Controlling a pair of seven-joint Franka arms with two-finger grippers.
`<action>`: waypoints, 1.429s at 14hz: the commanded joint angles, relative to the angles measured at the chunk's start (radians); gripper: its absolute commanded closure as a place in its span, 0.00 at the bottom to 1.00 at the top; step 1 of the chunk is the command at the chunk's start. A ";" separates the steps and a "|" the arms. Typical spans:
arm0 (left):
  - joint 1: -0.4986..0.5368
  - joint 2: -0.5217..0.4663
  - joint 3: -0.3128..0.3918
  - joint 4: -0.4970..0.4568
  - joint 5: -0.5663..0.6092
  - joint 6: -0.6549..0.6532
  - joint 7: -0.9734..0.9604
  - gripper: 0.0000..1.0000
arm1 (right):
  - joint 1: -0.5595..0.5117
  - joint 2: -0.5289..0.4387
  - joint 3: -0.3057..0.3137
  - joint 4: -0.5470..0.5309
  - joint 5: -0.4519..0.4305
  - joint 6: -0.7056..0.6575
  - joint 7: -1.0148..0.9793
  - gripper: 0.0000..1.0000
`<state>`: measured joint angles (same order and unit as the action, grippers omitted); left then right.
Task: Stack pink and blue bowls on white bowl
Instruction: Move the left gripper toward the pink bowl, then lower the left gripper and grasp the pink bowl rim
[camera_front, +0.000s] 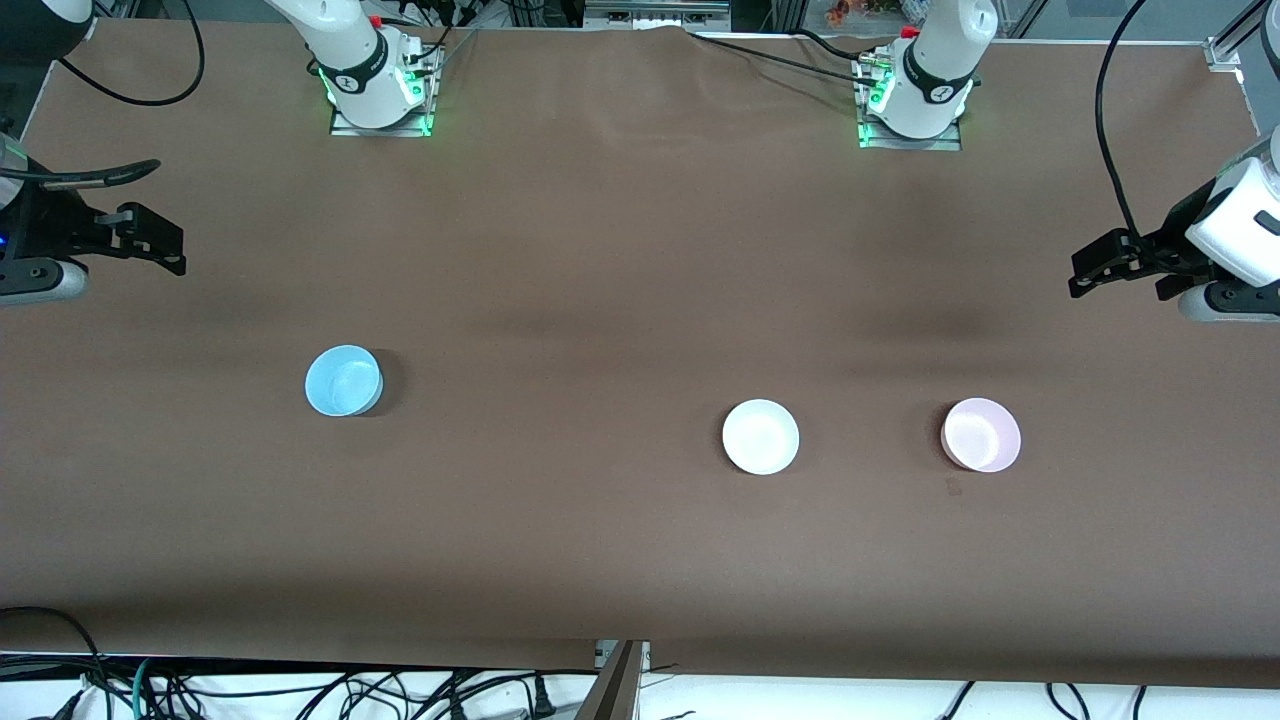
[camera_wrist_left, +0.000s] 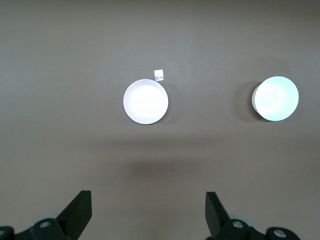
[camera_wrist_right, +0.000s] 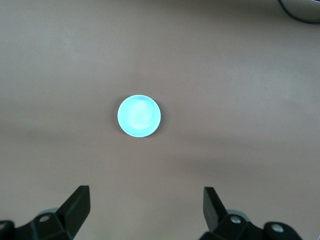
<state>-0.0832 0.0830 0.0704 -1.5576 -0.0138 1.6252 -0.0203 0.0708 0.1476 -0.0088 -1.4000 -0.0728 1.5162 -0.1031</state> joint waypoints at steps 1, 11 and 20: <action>0.008 0.027 -0.003 0.050 -0.014 -0.030 0.013 0.00 | -0.006 -0.002 0.003 -0.010 0.002 0.013 0.014 0.00; 0.068 0.179 0.000 0.044 -0.023 0.045 0.020 0.00 | -0.008 -0.003 -0.002 -0.010 0.002 0.030 0.013 0.00; 0.134 0.385 -0.001 -0.139 -0.025 0.466 0.068 0.00 | -0.009 -0.008 -0.028 -0.010 0.004 0.022 0.008 0.00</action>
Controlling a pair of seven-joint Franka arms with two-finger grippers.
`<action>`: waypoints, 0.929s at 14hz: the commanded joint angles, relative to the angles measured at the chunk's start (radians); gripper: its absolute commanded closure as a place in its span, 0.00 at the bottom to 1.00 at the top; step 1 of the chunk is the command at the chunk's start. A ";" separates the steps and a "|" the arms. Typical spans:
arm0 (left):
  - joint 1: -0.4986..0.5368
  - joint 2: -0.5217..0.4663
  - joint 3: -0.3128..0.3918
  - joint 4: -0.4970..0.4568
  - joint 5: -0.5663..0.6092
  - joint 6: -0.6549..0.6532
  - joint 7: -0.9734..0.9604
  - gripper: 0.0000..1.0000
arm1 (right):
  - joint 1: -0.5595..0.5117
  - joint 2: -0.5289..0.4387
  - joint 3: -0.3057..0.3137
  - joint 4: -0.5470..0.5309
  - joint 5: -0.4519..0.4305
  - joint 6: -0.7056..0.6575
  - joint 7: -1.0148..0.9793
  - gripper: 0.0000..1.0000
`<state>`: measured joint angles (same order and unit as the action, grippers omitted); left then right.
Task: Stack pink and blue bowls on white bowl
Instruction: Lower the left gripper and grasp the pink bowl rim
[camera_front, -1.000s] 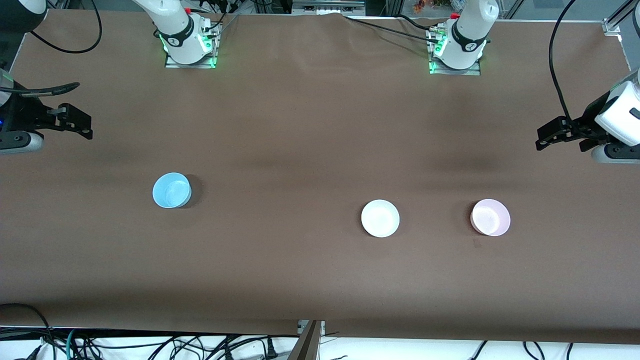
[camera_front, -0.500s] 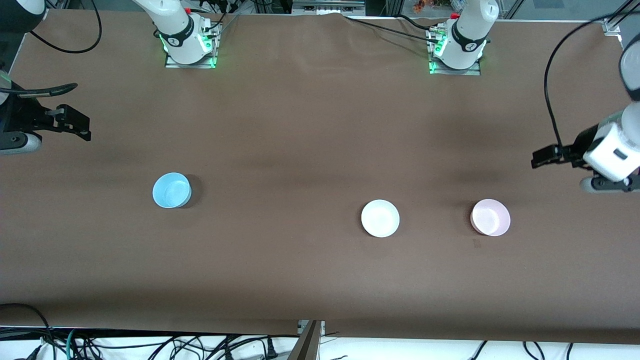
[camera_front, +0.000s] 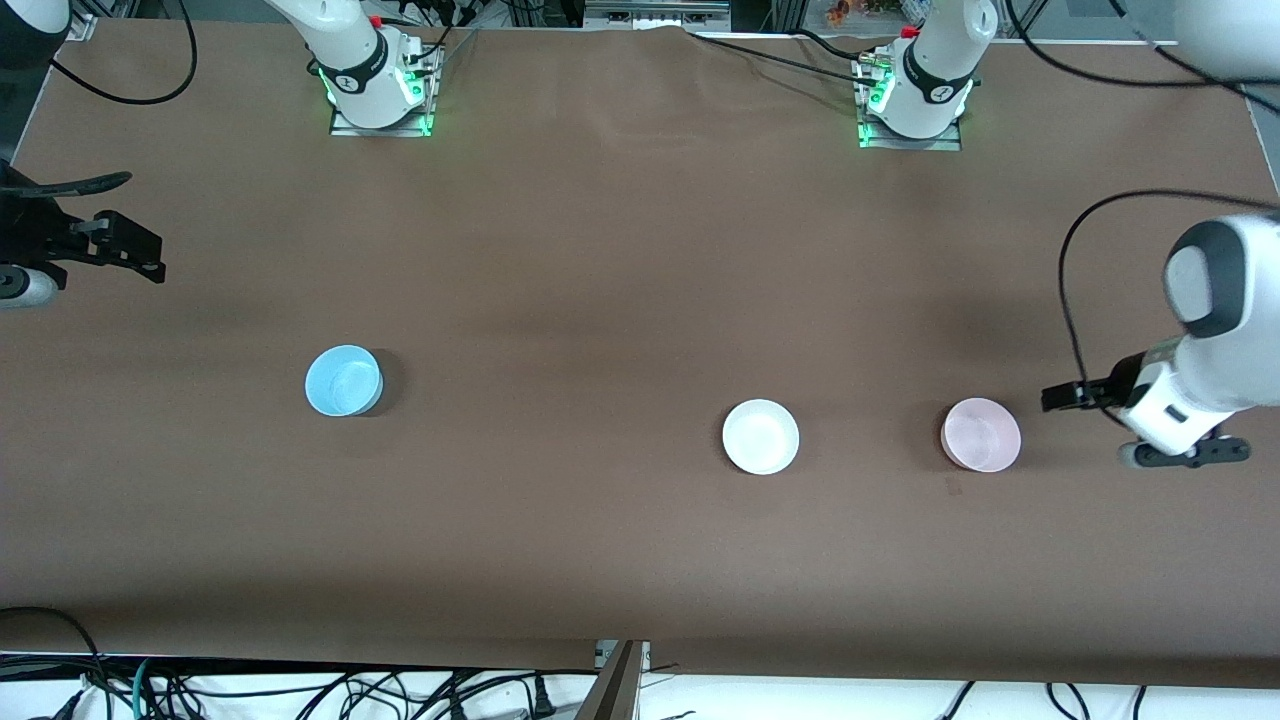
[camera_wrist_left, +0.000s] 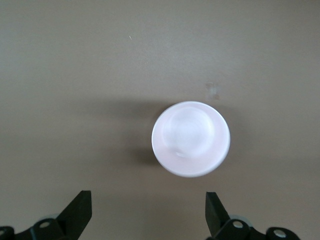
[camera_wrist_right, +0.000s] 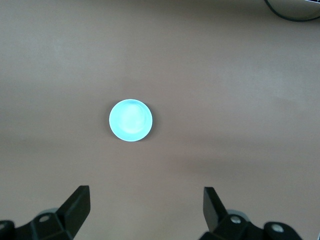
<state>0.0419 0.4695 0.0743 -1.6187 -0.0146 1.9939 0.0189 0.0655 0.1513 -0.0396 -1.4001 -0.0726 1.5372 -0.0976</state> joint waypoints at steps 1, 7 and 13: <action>0.009 0.009 -0.005 -0.114 -0.024 0.161 0.029 0.00 | -0.004 -0.012 0.003 -0.010 0.004 0.004 0.003 0.00; 0.009 0.075 -0.008 -0.217 -0.024 0.348 0.038 0.06 | -0.004 -0.010 0.001 -0.010 0.002 0.009 0.004 0.00; 0.024 0.118 -0.014 -0.242 -0.047 0.440 0.099 0.26 | -0.004 -0.009 0.001 -0.010 0.002 0.011 0.006 0.00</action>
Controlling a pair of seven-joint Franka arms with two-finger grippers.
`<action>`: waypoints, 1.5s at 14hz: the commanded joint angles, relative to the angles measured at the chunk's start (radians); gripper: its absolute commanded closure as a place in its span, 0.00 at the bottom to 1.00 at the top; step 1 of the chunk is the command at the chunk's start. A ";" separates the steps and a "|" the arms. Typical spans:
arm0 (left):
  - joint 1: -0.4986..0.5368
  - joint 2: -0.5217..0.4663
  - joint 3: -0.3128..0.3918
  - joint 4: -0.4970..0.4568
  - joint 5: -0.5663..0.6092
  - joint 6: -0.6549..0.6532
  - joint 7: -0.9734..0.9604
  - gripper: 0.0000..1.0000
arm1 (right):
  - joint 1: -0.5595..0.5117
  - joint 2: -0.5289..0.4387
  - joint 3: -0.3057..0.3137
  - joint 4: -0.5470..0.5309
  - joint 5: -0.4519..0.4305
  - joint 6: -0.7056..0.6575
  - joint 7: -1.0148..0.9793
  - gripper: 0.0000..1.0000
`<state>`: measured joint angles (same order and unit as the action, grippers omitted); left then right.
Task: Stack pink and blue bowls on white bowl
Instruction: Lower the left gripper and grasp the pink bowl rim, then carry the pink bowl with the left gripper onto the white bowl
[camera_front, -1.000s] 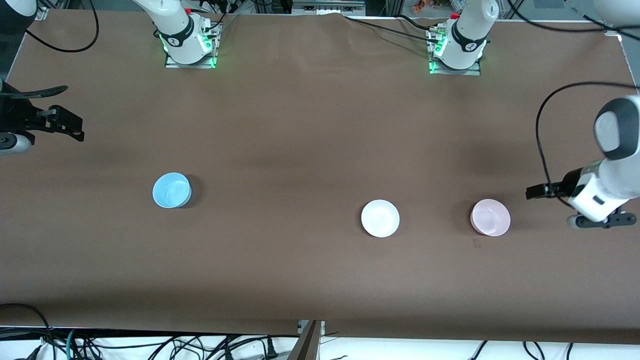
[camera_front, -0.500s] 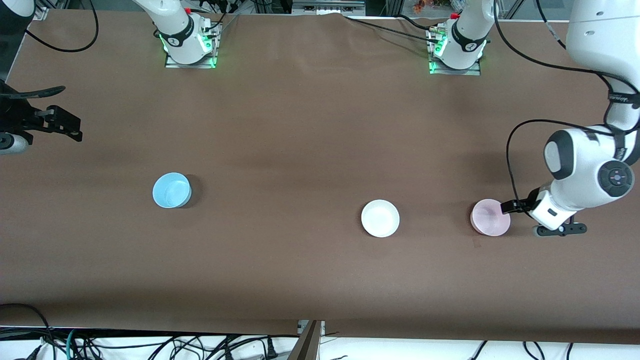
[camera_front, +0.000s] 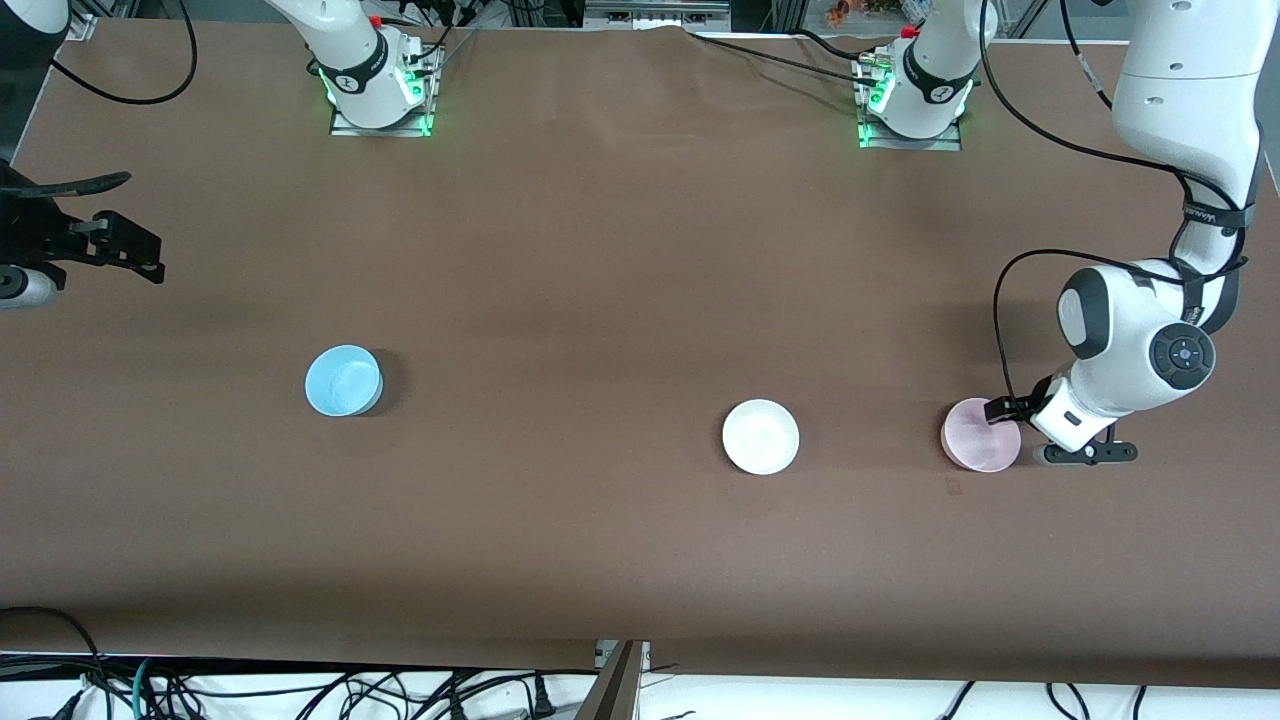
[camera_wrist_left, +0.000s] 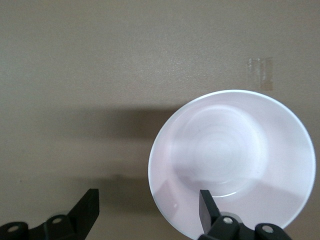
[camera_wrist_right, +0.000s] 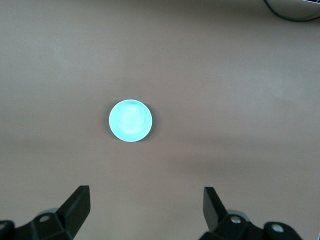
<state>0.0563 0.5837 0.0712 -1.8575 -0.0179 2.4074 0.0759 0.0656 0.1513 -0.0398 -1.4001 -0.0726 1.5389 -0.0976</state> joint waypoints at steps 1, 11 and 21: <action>0.008 0.008 -0.017 -0.002 -0.048 0.029 0.042 0.35 | -0.004 -0.009 0.001 -0.010 0.002 0.009 0.006 0.00; -0.004 -0.025 -0.086 0.055 -0.094 0.004 -0.039 1.00 | -0.007 -0.006 0.003 -0.010 0.011 0.012 0.009 0.00; -0.027 -0.136 -0.353 0.061 -0.083 -0.139 -0.598 1.00 | -0.004 0.019 0.003 0.015 0.080 0.064 0.004 0.00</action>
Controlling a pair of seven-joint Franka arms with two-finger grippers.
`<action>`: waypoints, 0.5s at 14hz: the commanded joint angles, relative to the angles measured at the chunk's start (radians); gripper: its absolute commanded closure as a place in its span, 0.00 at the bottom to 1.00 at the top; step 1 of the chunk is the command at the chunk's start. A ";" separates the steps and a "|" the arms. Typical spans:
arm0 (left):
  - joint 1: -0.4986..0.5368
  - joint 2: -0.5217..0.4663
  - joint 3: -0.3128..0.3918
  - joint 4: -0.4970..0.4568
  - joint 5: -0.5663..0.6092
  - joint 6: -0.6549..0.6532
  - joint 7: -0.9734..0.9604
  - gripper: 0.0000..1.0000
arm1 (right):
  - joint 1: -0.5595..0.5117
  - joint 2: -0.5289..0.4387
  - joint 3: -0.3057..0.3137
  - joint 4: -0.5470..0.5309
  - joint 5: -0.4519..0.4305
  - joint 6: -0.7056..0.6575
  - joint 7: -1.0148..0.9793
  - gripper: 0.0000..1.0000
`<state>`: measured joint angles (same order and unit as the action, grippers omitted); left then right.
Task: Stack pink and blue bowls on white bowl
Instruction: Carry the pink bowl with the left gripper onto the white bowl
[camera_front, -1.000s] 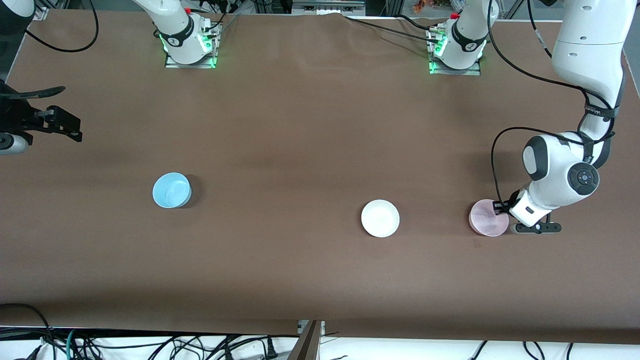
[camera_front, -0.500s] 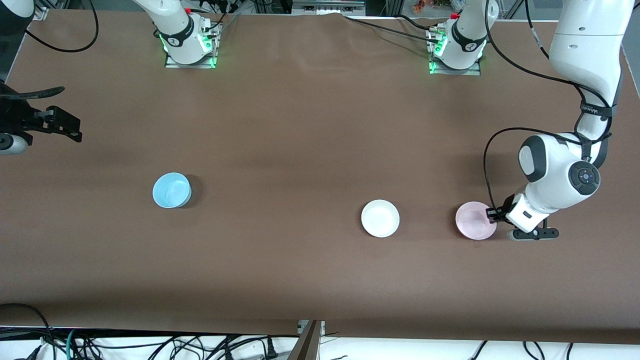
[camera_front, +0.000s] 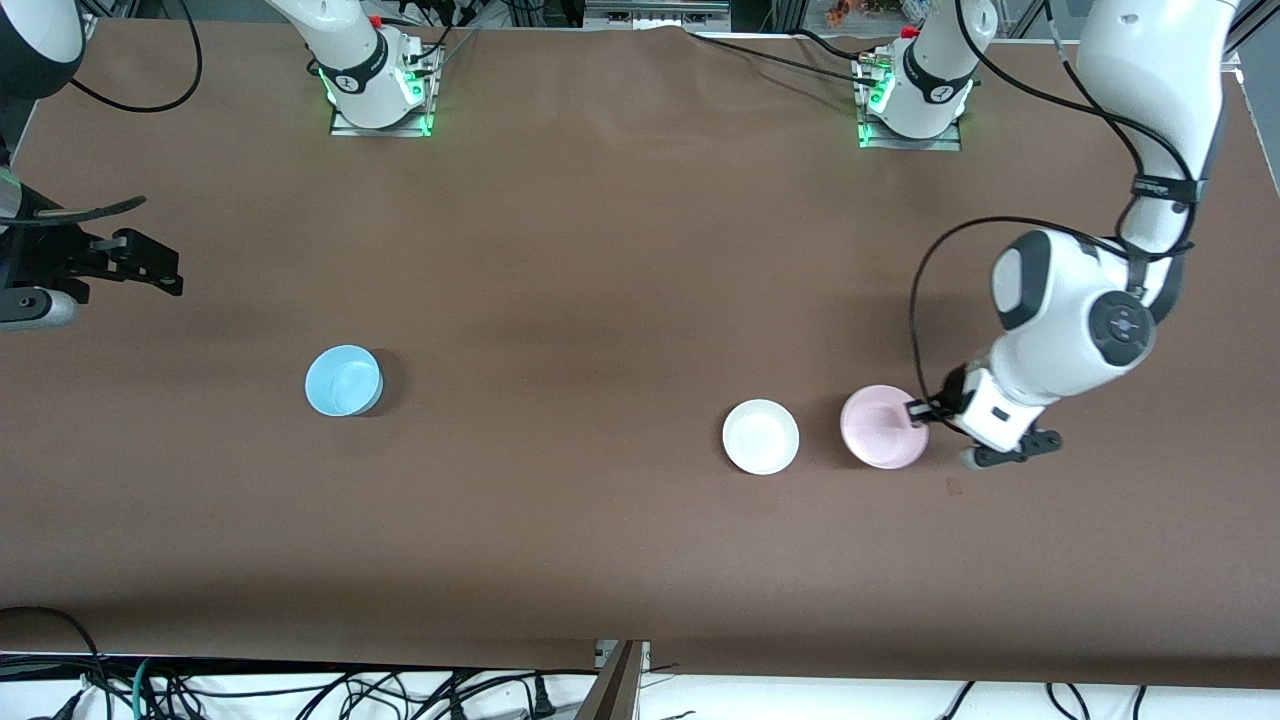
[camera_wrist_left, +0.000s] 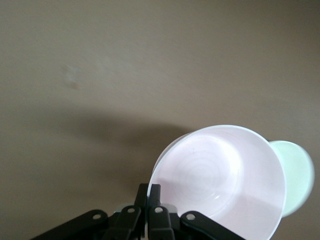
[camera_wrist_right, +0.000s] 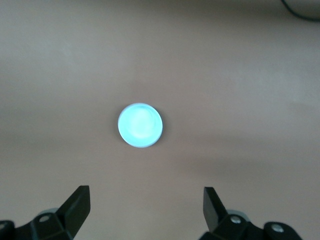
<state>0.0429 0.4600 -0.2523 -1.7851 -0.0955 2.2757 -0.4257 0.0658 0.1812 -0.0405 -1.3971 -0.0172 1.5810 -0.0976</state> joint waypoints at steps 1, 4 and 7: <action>-0.038 -0.012 -0.031 -0.011 -0.007 -0.005 -0.125 1.00 | -0.001 -0.011 0.005 0.012 0.025 0.023 0.009 0.00; -0.096 0.011 -0.031 -0.011 -0.009 0.030 -0.211 1.00 | -0.041 0.012 -0.005 0.010 0.055 0.033 -0.011 0.00; -0.144 0.057 -0.031 -0.013 -0.007 0.105 -0.294 1.00 | -0.029 0.040 -0.004 0.001 0.046 0.054 -0.004 0.00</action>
<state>-0.0748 0.4886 -0.2895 -1.7962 -0.0955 2.3304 -0.6729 0.0372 0.2026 -0.0486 -1.3943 0.0119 1.6126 -0.1001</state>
